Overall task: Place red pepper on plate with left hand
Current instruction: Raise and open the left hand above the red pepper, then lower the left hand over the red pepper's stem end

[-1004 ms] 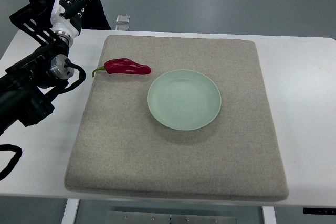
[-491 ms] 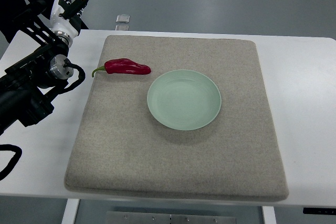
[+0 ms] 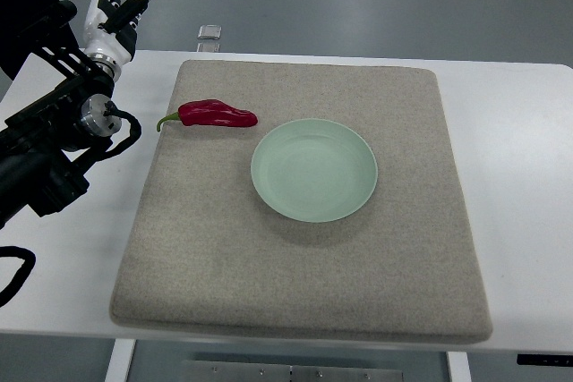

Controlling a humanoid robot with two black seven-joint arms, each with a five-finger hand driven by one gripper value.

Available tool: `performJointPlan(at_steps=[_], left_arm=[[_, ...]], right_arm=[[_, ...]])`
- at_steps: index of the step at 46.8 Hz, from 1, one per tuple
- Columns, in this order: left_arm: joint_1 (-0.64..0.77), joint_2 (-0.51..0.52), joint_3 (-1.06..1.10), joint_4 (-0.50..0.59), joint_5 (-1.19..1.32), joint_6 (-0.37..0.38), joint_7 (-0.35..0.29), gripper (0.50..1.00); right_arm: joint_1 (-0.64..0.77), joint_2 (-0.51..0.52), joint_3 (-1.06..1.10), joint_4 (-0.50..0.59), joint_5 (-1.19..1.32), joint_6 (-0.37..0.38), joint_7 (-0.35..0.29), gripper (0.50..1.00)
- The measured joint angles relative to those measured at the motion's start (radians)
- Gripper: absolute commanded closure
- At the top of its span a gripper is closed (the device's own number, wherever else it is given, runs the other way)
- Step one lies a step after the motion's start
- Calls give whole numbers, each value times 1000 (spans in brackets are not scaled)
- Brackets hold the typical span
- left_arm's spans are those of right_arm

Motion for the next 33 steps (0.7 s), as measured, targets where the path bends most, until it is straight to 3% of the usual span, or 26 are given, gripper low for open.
performJointPlan(at_steps=[10, 21, 33], left_arm=[[-1, 3, 2, 0, 4, 12, 9, 504], [-4, -1, 3, -2, -6, 23, 87, 504], [-4, 1, 7, -7, 9, 22, 91, 504]], right_arm=[[0, 0, 0, 0, 0, 0, 0, 572], [0, 0, 0, 0, 0, 0, 0, 572], [0, 0, 0, 0, 0, 0, 0, 572]])
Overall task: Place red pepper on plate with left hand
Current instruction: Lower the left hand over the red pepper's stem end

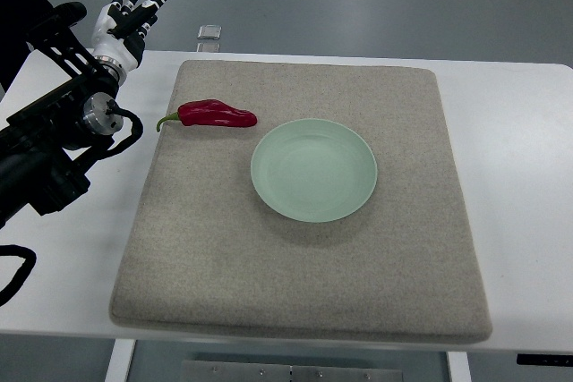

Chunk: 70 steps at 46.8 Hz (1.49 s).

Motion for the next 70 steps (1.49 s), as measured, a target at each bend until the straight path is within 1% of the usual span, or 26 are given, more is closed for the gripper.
performJointPlan(at_steps=[6, 16, 30, 45, 54, 64, 70], left_arm=[[-1, 7, 22, 0, 87, -7, -2, 504], [-1, 16, 89, -18, 485, -11, 0, 504], [-17, 124, 232, -90, 854, -18, 0, 504], [-11, 222, 316, -207, 1136, -17, -4, 504], [-11, 227, 329, -209, 1183, -16, -3, 506], [-13, 236, 330, -196, 1402, -16, -3, 506], [-20, 239, 330, -188, 1424, -19, -1, 506]], right_arm=[[0, 0, 0, 0, 0, 0, 0, 572], [0, 0, 0, 0, 0, 0, 0, 572], [0, 0, 0, 0, 0, 0, 0, 572], [0, 0, 0, 0, 0, 0, 0, 572], [0, 0, 0, 0, 0, 0, 0, 572], [0, 0, 0, 0, 0, 0, 0, 572], [0, 0, 0, 0, 0, 0, 0, 572]])
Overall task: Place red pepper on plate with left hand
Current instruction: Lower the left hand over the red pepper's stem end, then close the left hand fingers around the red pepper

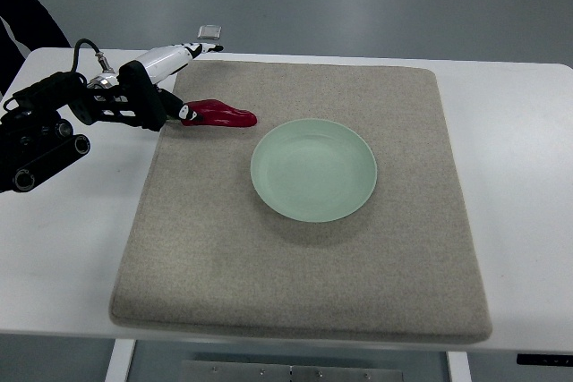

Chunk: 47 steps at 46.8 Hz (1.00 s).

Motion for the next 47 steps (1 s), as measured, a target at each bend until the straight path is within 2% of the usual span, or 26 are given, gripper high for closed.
performJointPlan(at_steps=[27, 29, 34, 39, 47], left_arm=[[-16, -20, 44, 36, 0, -11, 26, 525], [-17, -22, 45, 36, 0, -12, 26, 536], [-18, -39, 53, 36, 0, -14, 27, 600], [-25, -49, 72, 37, 0, -13, 27, 632], [-28, -60, 77, 38, 0, -12, 27, 649]], right_arm=[[0, 0, 0, 0, 0, 0, 0, 572], [0, 0, 0, 0, 0, 0, 0, 572], [0, 0, 0, 0, 0, 0, 0, 572], [0, 0, 0, 0, 0, 0, 0, 572], [0, 0, 0, 0, 0, 0, 0, 572]])
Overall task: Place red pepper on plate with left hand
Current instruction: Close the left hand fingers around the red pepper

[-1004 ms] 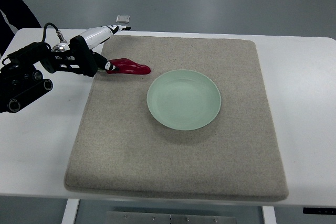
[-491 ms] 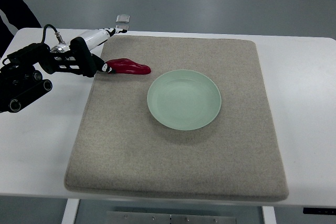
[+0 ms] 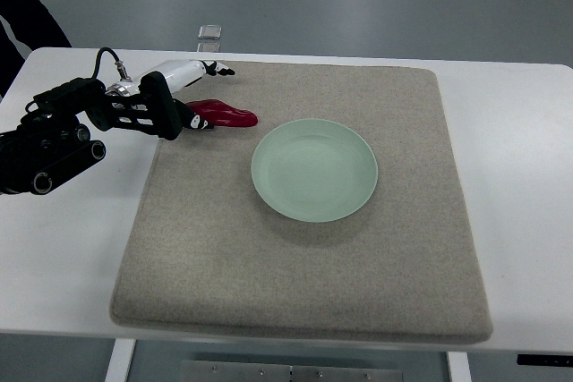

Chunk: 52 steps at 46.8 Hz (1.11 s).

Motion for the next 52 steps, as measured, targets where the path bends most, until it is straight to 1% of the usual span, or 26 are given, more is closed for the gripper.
performJointPlan(at_steps=[1, 3, 14, 34, 46, 48, 52], left_arm=[[0, -2, 0, 2, 0, 0, 0, 649], [0, -4, 0, 10, 0, 0, 0, 666], [0, -8, 1, 21, 1, 0, 0, 684], [-3, -3, 1, 20, 5, -2, -2, 684], [-2, -2, 1, 20, 30, -2, -2, 701], [-2, -2, 1, 20, 31, -3, -2, 714], [-2, -2, 1, 20, 31, -3, -2, 714]], right_arm=[[0, 0, 0, 0, 0, 0, 0, 572], [0, 0, 0, 0, 0, 0, 0, 572], [0, 0, 0, 0, 0, -1, 0, 572], [0, 0, 0, 0, 0, 0, 0, 572], [0, 0, 0, 0, 0, 0, 0, 572], [0, 0, 0, 0, 0, 0, 0, 572], [0, 0, 0, 0, 0, 0, 0, 572]])
